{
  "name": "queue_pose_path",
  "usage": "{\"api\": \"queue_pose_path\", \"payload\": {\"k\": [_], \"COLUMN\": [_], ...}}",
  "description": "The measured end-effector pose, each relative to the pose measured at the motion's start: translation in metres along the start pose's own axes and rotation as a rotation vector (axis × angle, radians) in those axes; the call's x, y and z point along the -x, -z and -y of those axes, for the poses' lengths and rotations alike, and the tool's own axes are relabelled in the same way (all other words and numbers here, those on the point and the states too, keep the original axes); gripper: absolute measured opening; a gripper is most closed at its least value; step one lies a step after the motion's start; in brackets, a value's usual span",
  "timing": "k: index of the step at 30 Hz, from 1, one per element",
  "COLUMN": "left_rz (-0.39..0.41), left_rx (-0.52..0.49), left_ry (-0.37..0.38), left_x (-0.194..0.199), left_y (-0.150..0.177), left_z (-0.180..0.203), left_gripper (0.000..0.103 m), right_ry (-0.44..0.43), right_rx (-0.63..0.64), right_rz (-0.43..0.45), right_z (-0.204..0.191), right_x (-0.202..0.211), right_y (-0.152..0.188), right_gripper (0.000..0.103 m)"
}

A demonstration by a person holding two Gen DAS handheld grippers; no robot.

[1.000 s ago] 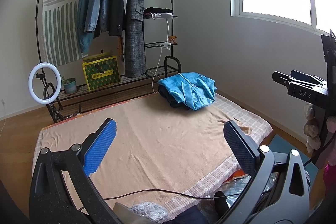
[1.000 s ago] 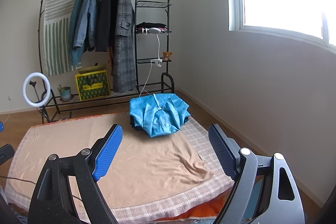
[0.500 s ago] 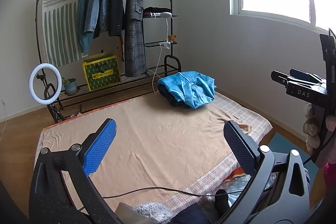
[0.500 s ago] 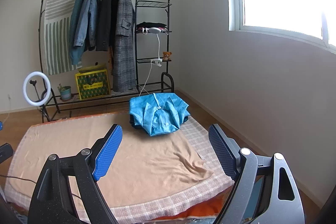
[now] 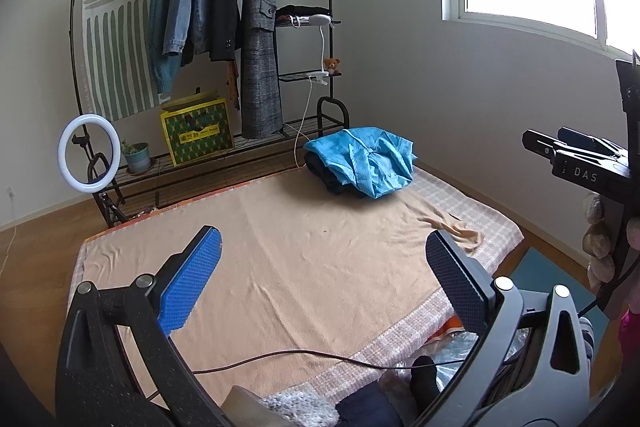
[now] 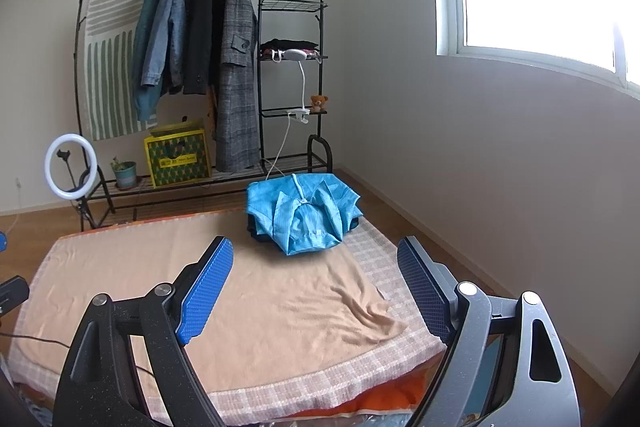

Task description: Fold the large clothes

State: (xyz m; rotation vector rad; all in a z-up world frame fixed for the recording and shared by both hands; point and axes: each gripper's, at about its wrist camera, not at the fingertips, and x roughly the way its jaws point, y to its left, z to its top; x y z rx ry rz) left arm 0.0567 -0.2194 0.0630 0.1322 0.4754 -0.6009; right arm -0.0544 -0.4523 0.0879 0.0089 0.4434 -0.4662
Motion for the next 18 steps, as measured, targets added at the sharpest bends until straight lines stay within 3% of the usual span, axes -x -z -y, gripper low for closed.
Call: {"api": "queue_pose_path", "payload": {"k": [18], "left_rz": [0.004], "left_rx": [0.013], "left_ry": [0.001], "left_x": [-0.002], "left_y": [0.005], "left_z": [-0.027], "left_gripper": [0.103], "right_ry": [-0.008], "right_rx": [-0.005], "right_rz": [-0.033], "right_z": [-0.005], "right_x": [-0.002], "right_y": [0.011], "right_gripper": [0.085]}}
